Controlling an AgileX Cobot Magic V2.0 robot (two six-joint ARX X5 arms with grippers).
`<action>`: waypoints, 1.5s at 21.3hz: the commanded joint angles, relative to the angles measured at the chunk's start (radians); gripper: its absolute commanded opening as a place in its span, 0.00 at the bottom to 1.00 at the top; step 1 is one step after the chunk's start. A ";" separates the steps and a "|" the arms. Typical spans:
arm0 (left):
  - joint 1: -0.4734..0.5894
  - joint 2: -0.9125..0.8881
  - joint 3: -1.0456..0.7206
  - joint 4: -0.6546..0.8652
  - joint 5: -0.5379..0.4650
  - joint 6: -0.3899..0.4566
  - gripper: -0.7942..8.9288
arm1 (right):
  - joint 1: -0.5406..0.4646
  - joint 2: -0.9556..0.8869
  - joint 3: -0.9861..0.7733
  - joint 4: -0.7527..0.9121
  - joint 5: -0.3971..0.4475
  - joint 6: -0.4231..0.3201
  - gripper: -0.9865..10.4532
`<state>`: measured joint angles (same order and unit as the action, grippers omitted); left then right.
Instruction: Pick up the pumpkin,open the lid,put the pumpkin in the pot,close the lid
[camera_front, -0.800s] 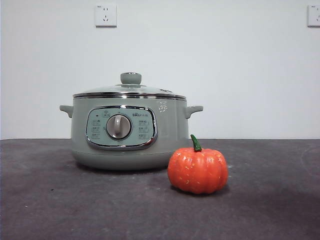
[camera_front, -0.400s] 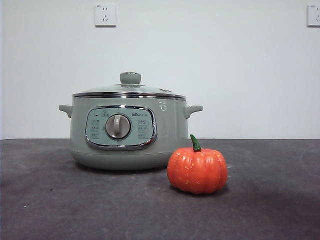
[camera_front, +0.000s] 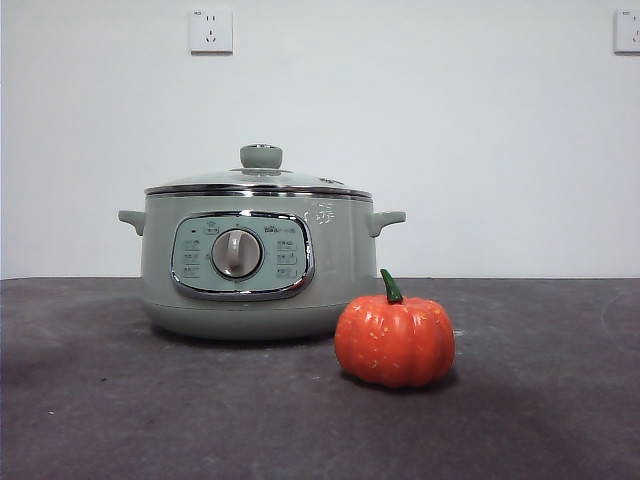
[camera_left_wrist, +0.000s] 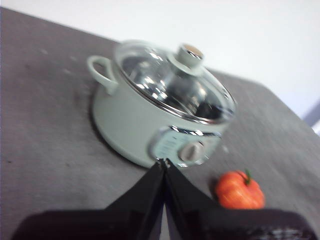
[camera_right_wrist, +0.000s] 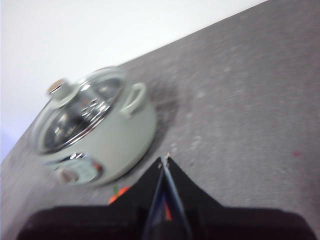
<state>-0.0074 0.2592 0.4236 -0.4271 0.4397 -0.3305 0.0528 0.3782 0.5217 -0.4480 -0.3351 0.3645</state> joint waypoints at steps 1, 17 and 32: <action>0.002 0.087 0.072 -0.041 0.049 0.104 0.07 | 0.003 0.085 0.108 -0.090 -0.057 -0.112 0.08; -0.005 0.391 0.405 -0.420 0.220 0.422 0.07 | 0.069 0.441 0.500 -0.632 -0.160 -0.493 0.08; -0.006 0.391 0.409 -0.412 0.219 0.402 0.86 | 0.132 0.447 0.500 -0.609 -0.162 -0.440 0.72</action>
<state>-0.0105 0.6525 0.8303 -0.8448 0.6510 0.0727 0.1814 0.8234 1.0210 -1.0645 -0.4950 -0.0883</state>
